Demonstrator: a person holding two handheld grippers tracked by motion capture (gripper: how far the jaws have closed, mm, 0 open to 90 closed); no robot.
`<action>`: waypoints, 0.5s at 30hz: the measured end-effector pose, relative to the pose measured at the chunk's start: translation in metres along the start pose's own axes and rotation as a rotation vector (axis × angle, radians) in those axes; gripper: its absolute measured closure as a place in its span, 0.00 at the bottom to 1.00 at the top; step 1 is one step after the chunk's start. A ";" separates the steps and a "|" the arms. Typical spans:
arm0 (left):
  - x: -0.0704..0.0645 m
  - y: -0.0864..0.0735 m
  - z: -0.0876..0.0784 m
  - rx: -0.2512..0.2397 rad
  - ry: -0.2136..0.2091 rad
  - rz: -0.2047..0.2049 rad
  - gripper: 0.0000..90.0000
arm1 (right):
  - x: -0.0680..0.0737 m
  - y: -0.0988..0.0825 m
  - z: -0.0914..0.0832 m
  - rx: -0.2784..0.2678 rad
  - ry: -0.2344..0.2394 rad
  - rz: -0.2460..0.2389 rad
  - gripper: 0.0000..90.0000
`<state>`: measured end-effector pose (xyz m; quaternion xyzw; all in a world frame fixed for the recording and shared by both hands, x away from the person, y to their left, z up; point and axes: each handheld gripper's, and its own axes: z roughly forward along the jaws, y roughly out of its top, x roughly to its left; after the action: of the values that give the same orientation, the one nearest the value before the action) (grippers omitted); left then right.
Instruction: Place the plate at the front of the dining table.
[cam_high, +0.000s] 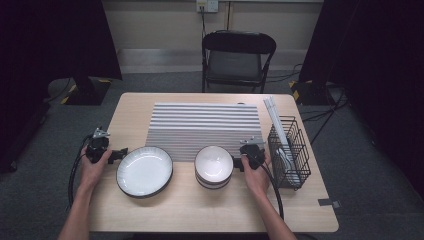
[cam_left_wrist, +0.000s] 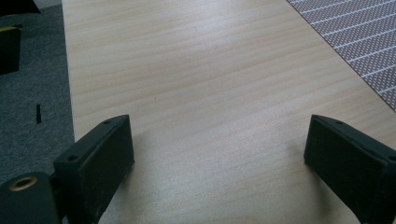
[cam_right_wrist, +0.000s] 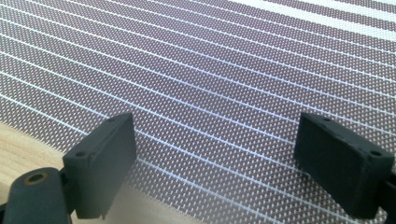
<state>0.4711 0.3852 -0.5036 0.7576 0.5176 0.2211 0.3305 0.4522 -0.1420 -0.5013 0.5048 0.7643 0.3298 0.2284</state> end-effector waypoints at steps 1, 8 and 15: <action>0.000 0.000 0.000 0.000 0.000 0.002 0.08 | 0.000 0.000 0.000 0.000 0.001 0.001 0.13; 0.000 0.000 0.000 -0.001 0.001 0.001 0.08 | 0.000 0.000 0.000 0.000 0.001 0.000 0.14; 0.001 0.000 0.000 0.004 0.004 0.002 0.08 | 0.000 0.000 0.000 -0.001 -0.003 0.000 0.14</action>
<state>0.4714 0.3858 -0.5030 0.7584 0.5180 0.2218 0.3277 0.4520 -0.1420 -0.5013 0.5051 0.7639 0.3294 0.2298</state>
